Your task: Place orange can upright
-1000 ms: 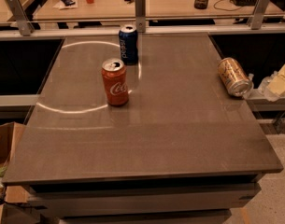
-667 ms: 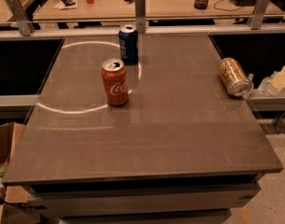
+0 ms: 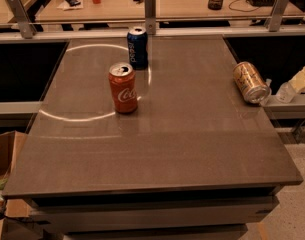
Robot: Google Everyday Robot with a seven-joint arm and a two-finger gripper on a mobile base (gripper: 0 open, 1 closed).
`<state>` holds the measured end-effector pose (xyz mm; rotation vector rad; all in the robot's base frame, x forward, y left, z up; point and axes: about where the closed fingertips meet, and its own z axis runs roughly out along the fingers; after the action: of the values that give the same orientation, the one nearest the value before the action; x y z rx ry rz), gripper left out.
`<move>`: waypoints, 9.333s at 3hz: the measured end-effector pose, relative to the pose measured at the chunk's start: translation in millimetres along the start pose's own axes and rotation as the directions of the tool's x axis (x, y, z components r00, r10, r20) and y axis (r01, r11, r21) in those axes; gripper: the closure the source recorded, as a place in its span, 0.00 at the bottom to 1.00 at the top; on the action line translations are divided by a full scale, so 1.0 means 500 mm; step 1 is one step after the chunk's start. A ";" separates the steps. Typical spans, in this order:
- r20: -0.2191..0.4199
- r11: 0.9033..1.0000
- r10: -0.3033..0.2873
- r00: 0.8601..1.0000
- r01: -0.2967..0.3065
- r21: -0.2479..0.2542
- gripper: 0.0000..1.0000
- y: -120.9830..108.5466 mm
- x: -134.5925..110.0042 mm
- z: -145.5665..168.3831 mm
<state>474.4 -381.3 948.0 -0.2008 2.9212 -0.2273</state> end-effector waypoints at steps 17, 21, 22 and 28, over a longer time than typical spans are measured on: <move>-0.171 0.997 -0.022 0.985 0.008 -0.082 0.00 0.170 -0.242 0.230; -0.103 0.999 0.036 0.994 -0.038 -0.014 0.00 0.188 -0.266 0.235; -0.107 0.998 0.059 0.993 -0.058 0.005 0.18 0.171 -0.272 0.238; 0.284 0.888 -0.232 0.930 0.322 -0.329 1.00 0.222 -0.205 0.002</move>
Offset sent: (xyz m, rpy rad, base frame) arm 0.0521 0.0360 0.0211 0.0500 -0.0704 -0.1185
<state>561.0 -257.2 948.2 -0.6628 2.6563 0.2957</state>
